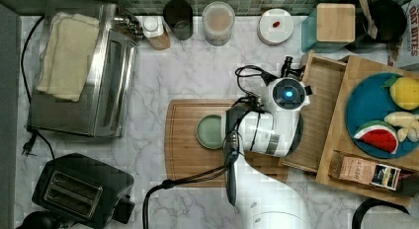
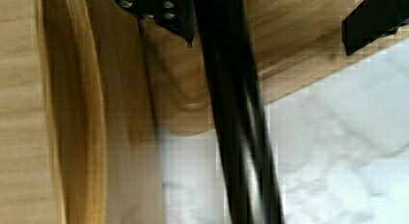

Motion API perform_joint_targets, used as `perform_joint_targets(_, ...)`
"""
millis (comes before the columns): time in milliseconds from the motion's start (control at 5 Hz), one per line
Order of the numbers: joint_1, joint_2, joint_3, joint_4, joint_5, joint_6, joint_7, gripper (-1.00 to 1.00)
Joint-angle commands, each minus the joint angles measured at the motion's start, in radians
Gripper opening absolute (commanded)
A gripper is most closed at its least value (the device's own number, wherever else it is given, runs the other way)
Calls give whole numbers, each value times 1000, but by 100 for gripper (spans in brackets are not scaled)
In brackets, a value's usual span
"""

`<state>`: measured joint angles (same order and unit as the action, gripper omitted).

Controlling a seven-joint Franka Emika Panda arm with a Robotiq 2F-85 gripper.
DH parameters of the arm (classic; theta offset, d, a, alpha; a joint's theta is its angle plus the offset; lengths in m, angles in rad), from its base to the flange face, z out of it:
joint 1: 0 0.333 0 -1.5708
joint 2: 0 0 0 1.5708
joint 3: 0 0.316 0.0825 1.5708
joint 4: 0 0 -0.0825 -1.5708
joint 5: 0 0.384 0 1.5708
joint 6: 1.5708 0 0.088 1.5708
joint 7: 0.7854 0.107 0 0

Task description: Open the drawer.

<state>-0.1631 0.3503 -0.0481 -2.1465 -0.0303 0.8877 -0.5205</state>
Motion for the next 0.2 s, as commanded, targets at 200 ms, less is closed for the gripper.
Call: perform_joint_targets(200, 132, -67, 154, 78, 88, -17, 132, 100)
